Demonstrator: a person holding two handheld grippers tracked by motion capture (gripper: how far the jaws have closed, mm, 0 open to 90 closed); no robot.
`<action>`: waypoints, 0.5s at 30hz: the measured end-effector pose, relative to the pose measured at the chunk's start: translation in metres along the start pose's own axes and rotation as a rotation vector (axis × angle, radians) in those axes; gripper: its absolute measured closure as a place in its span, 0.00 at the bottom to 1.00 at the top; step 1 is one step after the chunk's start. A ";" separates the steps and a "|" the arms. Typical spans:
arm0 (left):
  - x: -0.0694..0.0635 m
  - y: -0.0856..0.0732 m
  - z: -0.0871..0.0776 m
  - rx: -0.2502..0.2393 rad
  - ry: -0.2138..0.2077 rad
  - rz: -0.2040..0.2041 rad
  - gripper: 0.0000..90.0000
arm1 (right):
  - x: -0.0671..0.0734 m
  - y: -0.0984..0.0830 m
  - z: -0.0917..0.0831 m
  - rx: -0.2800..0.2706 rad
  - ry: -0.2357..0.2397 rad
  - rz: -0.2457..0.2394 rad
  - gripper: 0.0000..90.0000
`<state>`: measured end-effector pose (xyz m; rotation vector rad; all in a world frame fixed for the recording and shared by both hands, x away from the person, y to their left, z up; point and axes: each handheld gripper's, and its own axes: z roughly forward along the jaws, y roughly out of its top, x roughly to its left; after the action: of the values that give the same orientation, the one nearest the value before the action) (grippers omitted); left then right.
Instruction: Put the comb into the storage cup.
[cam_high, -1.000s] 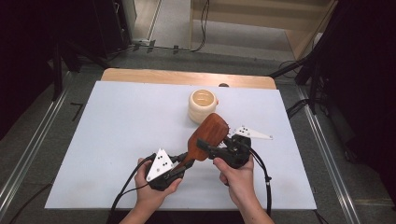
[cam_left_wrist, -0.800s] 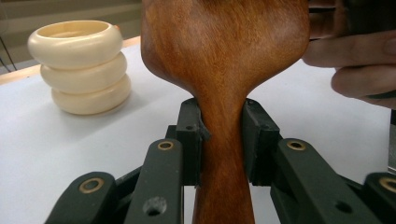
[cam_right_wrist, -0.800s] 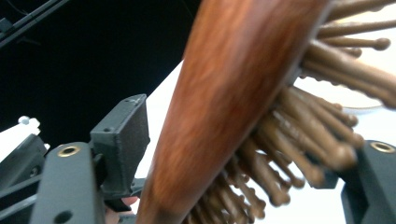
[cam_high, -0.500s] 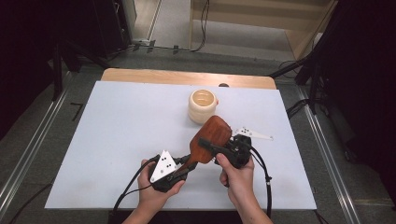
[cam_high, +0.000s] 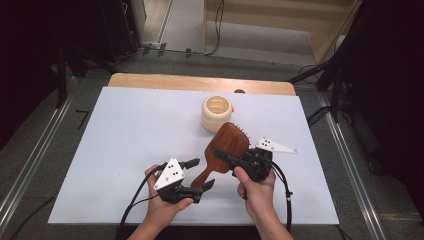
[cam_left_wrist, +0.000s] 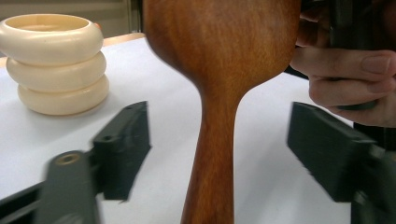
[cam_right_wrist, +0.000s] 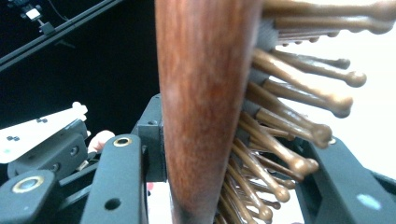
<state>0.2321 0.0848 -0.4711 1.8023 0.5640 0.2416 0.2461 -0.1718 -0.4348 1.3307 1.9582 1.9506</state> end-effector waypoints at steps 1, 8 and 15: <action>0.002 0.000 -0.001 0.002 -0.009 -0.006 0.15 | 0.000 0.001 -0.001 -0.005 -0.006 -0.009 0.56; 0.012 -0.004 -0.010 0.004 0.031 -0.019 0.00 | -0.002 0.004 -0.009 -0.043 -0.026 -0.050 0.57; 0.024 -0.007 -0.026 -0.008 0.076 -0.008 0.00 | -0.004 0.007 -0.015 -0.070 -0.053 -0.066 0.57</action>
<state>0.2397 0.1201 -0.4726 1.7882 0.6235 0.3076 0.2430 -0.1868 -0.4283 1.2704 1.8680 1.9145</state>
